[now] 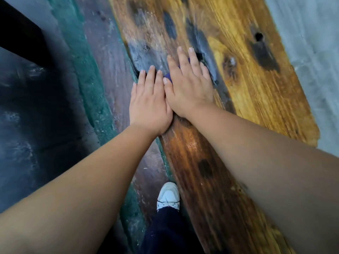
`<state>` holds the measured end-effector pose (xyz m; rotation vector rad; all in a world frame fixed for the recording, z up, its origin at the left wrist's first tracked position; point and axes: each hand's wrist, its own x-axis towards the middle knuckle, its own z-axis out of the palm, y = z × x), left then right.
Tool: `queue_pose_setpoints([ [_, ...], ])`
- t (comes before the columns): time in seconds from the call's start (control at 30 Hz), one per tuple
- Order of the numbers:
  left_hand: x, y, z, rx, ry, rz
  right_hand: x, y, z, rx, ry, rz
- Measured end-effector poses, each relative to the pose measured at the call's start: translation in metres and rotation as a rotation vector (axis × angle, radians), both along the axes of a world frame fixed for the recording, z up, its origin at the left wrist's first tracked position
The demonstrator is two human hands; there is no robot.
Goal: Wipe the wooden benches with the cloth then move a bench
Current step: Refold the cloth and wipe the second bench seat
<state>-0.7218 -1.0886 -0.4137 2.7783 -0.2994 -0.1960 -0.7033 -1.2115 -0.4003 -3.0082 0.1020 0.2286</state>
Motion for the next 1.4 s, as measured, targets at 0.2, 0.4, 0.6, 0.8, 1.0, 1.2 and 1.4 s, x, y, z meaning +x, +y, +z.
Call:
queue_pose_setpoints([
  [0.2, -0.001, 0.000, 0.007, -0.005, 0.046, -0.033, -0.009, 0.000, 0.005, 0.031, 0.019, -0.028],
  [0.4, -0.080, -0.009, 0.012, 0.096, 0.032, -0.211, -0.103, -0.011, 0.008, -0.003, 0.071, -0.123],
  [0.6, -0.190, -0.024, 0.016, 0.096, 0.083, -0.306, -0.223, -0.022, 0.012, -0.021, 0.146, -0.231],
  [0.8, -0.255, -0.028, 0.032, 0.181, 0.158, -0.520, -0.314, -0.025, 0.025, 0.042, 0.178, -0.351],
  [1.0, -0.242, -0.013, 0.044, 0.082, 0.156, -0.415, -0.303, -0.017, 0.036, 0.111, 0.047, -0.329],
  [1.2, -0.203, -0.030, 0.042, 0.161, 0.230, -0.362, -0.282, -0.034, 0.020, 0.068, 0.154, -0.178],
  [1.4, -0.125, -0.062, 0.026, 0.220, 0.144, -0.398, -0.214, -0.079, -0.001, 0.029, 0.022, -0.103],
])
